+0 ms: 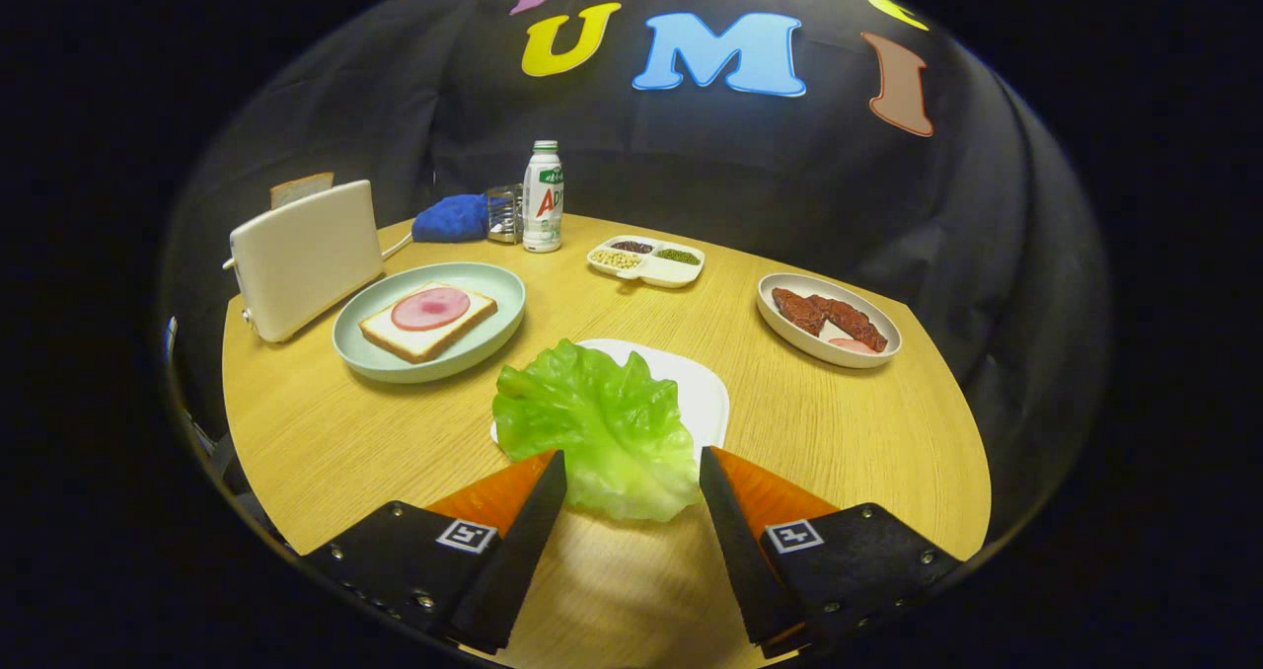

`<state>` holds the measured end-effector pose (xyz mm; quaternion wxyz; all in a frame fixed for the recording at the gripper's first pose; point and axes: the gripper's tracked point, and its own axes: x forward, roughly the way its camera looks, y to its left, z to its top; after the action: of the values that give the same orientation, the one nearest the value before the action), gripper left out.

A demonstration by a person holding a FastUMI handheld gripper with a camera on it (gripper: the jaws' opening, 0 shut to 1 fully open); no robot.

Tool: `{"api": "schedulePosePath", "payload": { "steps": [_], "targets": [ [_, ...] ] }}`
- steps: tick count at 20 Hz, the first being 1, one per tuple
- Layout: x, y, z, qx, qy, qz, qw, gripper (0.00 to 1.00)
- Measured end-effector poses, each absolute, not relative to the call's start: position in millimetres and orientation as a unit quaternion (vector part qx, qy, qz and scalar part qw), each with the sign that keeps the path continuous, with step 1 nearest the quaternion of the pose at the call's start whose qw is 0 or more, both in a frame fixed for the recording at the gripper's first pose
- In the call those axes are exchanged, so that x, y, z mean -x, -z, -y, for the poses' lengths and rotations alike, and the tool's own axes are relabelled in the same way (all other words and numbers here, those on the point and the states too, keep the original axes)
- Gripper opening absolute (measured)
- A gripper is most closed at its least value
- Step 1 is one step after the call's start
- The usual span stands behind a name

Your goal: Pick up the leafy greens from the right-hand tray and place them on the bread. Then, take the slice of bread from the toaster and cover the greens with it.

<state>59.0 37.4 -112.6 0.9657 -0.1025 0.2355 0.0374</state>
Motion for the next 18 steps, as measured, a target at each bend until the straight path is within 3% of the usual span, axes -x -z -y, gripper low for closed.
{"api": "schedulePosePath", "payload": {
  "steps": [2, 4, 6, 8, 13, 14, 18],
  "targets": [
    [-61, 120, -41, 0.105, -0.047, -0.258, 0.959, 0.76],
    [-66, 123, -42, 0.099, -0.049, -0.276, 0.955, 0.52],
    [-65, 111, -42, 0.120, -0.059, -0.280, 0.951, 0.50],
    [-74, 112, -43, 0.098, -0.071, -0.276, 0.953, 0.08],
    [-69, 94, -51, 0.063, -0.112, -0.242, 0.962, 0.08],
    [-69, 92, -51, 0.065, -0.118, -0.238, 0.962, 0.01],
    [-62, 61, -54, 0.055, -0.121, -0.197, 0.971, 0.01]
  ]
}}
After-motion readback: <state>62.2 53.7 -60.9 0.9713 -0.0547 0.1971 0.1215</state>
